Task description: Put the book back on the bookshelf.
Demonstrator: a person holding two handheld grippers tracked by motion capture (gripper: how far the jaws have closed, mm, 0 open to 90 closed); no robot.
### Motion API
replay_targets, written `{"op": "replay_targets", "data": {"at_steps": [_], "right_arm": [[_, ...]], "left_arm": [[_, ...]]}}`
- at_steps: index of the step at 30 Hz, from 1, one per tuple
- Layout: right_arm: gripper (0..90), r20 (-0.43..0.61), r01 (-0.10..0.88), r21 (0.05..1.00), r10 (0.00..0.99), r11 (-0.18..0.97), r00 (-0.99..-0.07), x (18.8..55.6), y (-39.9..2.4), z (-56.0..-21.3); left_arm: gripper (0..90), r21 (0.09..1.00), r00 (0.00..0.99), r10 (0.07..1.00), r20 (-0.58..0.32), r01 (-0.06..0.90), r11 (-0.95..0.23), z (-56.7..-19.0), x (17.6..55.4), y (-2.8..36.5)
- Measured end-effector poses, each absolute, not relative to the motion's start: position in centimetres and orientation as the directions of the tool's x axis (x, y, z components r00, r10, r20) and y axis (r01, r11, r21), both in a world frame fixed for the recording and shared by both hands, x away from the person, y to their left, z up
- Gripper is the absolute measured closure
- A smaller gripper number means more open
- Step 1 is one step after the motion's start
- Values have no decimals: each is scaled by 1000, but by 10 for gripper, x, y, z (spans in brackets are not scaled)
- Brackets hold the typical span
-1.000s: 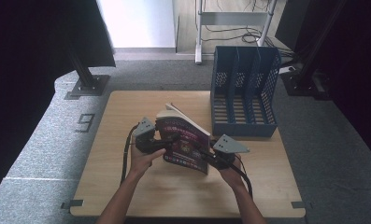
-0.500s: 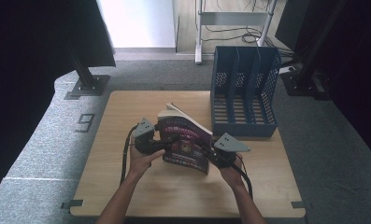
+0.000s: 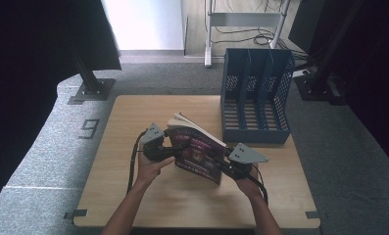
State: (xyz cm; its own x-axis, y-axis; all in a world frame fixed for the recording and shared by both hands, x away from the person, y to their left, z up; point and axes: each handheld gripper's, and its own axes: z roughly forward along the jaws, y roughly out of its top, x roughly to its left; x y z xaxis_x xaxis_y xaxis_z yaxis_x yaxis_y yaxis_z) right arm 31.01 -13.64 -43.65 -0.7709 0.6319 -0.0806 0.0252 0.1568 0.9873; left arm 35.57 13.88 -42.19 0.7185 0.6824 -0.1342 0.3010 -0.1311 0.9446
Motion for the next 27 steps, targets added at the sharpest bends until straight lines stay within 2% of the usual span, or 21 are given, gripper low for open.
{"op": "replay_targets", "data": {"at_steps": [16, 22, 27], "right_arm": [[693, -31, 82, 985, 623, 151, -782, 329, -124, -435], [791, -26, 94, 983, 626, 157, -779, 332, -119, -436], [812, -30, 93, 983, 650, 155, -759, 332, -120, -436]], "left_arm": [[207, 941, 718, 682, -138, 310, -137, -423, 357, 140], [211, 939, 714, 687, -135, 314, -141, -423, 356, 142], [211, 936, 693, 708, -134, 322, -139, -425, 353, 148]]}}
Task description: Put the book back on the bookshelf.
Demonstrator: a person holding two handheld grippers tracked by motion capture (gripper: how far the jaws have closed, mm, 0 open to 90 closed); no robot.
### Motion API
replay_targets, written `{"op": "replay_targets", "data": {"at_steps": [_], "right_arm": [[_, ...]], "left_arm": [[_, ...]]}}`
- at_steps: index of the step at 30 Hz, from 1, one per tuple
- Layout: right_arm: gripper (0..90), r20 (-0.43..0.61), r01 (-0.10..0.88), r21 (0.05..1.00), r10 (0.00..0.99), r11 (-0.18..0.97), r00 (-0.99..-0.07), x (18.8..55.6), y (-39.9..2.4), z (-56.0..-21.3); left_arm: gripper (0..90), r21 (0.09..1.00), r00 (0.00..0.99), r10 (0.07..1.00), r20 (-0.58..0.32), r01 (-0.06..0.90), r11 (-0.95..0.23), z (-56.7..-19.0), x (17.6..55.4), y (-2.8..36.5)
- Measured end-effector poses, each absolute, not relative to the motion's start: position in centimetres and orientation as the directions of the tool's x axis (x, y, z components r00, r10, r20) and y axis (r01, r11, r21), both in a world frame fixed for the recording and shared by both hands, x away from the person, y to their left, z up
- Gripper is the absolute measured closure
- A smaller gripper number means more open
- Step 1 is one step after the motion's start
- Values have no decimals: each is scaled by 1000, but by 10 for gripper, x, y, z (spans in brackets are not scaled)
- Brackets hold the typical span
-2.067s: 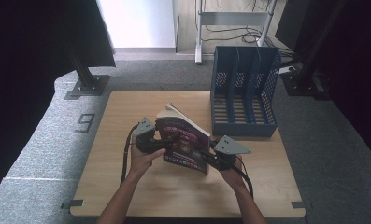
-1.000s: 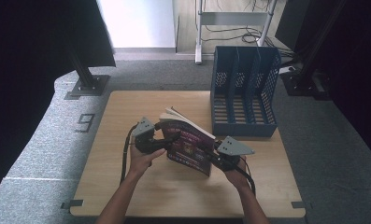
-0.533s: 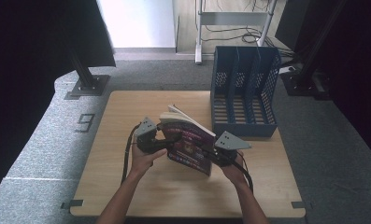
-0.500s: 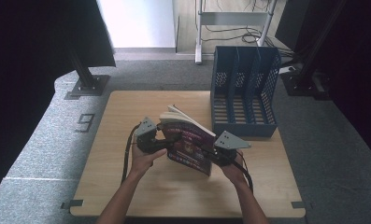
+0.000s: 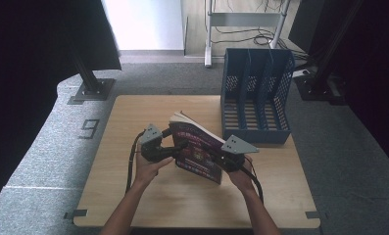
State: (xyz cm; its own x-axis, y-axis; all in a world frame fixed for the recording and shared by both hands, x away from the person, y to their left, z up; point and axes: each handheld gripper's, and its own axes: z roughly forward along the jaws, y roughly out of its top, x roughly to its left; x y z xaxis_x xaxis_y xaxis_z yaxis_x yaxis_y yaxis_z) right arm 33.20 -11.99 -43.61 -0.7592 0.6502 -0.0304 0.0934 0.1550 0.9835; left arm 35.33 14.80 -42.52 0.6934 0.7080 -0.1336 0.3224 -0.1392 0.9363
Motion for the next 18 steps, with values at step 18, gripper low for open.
{"op": "replay_targets", "data": {"at_steps": [18], "right_arm": [[814, 8, 122, 985, 676, 121, -737, 330, -122, -436]], "left_arm": [[212, 891, 626, 769, -130, 415, -187, -467, 325, 162]]}}
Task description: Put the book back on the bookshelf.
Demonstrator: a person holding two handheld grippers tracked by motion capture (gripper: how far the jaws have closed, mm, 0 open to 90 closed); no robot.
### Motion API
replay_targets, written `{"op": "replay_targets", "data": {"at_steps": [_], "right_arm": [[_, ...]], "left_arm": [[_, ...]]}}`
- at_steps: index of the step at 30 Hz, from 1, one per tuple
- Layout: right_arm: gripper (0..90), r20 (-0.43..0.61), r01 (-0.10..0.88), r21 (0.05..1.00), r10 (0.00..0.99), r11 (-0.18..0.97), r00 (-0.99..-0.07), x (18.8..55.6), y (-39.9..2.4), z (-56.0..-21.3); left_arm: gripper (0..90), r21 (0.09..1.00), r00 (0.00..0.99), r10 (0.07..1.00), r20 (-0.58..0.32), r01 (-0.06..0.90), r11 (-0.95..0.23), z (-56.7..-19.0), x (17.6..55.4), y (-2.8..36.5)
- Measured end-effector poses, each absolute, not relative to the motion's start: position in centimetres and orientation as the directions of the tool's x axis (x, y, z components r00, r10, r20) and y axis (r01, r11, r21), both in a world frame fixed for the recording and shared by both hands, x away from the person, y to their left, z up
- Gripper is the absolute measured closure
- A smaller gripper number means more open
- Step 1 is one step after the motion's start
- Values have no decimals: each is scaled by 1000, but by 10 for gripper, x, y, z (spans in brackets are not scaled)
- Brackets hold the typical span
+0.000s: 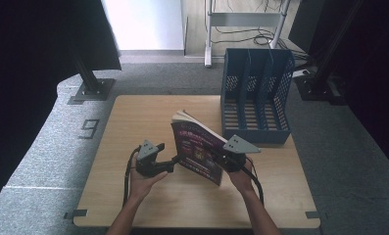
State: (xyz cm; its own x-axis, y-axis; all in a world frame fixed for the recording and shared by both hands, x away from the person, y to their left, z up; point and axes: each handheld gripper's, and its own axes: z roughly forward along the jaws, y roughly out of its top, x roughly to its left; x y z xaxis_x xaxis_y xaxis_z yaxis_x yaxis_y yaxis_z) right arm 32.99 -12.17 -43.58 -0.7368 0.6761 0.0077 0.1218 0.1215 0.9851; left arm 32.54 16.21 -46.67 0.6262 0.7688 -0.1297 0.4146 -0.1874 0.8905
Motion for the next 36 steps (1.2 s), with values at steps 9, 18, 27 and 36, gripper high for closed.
{"op": "replay_targets", "data": {"at_steps": [9, 18, 27, 36], "right_arm": [[815, 13, 125, 986, 686, 113, -728, 327, -120, -436], [815, 42, 141, 987, 704, 82, -709, 327, -123, -437], [816, 49, 132, 989, 724, 59, -688, 326, -125, -436], [816, 36, 116, 992, 736, 58, -677, 321, -126, -432]], "left_arm": [[215, 866, 608, 784, -123, 452, -215, -491, 320, 168], [218, 849, 586, 804, -101, 472, -237, -503, 318, 176], [221, 849, 581, 806, -111, 477, -227, -506, 317, 178], [223, 847, 594, 796, -113, 476, -236, -508, 317, 173]]}}
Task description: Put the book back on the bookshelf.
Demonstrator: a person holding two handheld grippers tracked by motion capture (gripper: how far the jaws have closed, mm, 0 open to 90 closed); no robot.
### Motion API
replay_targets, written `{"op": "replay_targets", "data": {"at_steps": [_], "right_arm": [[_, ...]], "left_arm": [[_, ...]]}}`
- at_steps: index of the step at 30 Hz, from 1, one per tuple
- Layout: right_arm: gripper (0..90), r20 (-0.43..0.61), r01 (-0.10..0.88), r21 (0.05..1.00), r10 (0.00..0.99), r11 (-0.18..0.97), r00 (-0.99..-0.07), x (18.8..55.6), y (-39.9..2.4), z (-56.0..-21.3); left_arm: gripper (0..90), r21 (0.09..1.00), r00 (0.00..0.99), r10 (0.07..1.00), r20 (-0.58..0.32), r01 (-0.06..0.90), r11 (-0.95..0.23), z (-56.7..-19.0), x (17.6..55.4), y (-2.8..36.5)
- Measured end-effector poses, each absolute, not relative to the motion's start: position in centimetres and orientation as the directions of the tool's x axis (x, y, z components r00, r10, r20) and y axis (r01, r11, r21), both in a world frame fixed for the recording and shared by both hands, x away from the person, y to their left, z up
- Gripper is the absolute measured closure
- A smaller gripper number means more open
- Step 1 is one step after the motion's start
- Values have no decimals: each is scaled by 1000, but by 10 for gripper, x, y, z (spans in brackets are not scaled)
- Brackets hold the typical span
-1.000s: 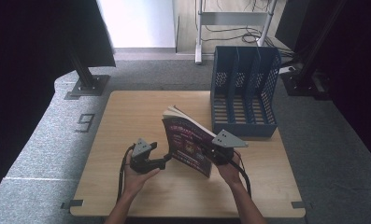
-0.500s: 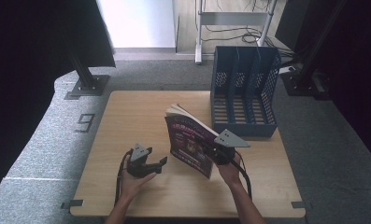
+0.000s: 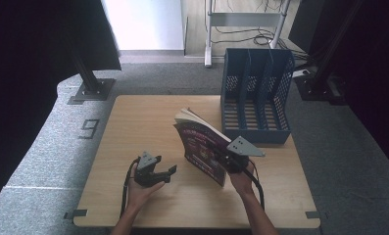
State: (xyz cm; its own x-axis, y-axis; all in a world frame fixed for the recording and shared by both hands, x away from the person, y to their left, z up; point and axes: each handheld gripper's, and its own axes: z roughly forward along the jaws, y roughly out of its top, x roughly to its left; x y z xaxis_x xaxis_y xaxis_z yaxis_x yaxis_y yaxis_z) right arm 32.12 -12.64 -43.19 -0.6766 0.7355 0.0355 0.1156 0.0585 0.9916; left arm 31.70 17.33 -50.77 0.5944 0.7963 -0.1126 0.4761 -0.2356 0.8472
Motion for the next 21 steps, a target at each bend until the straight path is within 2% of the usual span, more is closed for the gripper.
{"op": "replay_targets", "data": {"at_steps": [21], "right_arm": [[816, 42, 96, 995, 757, 27, -652, 320, -136, -424]], "left_arm": [[225, 846, 596, 792, -131, 483, -224, -507, 317, 174]]}}
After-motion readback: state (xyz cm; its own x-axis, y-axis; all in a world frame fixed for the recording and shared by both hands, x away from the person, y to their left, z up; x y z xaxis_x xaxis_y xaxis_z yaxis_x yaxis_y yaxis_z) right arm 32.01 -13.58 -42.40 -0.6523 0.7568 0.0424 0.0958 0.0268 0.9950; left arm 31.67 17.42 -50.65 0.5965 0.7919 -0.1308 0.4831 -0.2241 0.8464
